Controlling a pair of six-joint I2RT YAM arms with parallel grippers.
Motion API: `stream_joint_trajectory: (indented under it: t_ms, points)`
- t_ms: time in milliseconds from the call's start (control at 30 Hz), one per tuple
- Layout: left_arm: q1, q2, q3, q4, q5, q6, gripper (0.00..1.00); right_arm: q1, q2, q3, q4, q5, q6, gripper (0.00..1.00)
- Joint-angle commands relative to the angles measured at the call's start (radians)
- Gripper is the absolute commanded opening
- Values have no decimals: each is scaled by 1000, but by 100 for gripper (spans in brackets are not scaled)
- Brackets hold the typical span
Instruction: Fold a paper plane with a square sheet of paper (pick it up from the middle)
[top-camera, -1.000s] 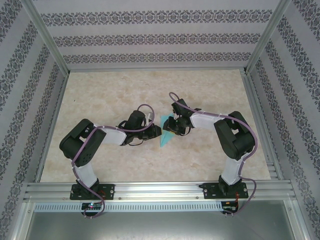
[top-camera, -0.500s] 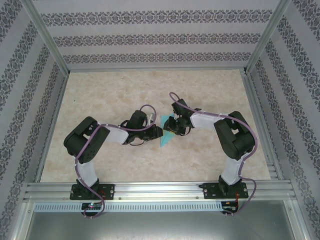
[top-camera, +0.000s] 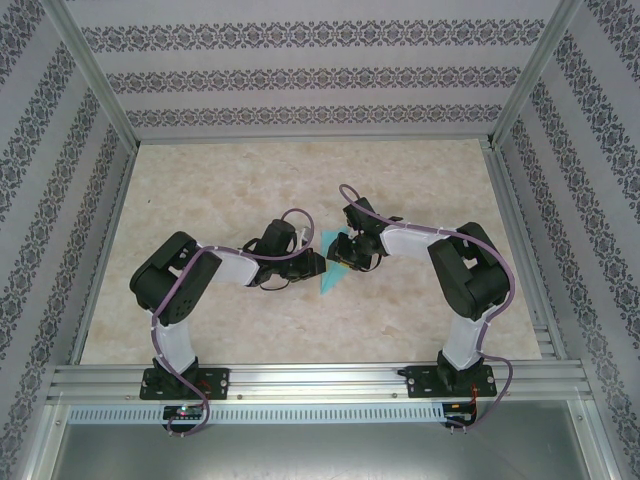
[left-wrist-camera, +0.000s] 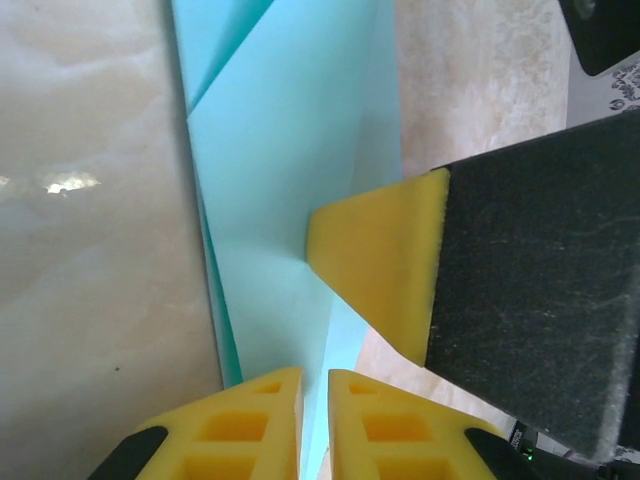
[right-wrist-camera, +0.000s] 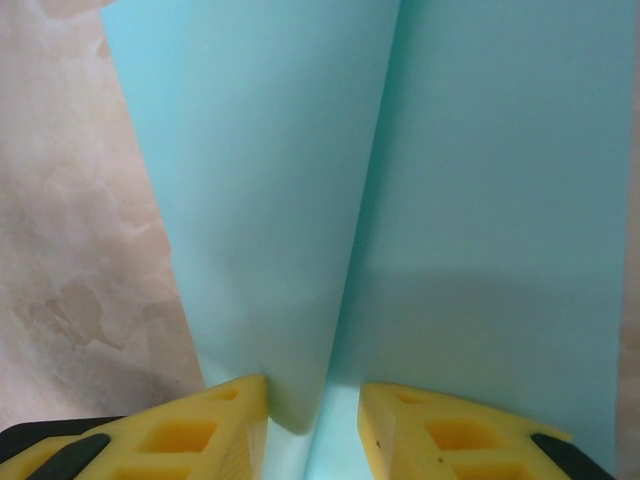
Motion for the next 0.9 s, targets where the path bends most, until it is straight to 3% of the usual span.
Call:
stream_joint_trajectory:
  t_ms: [0, 867]
  points:
    - [3, 27, 26, -47, -18, 34, 15, 14, 114, -71, -117, 129, 11, 33]
    - [4, -33, 24, -86, -31, 53, 14, 23, 155, -48, -132, 124, -15, 36]
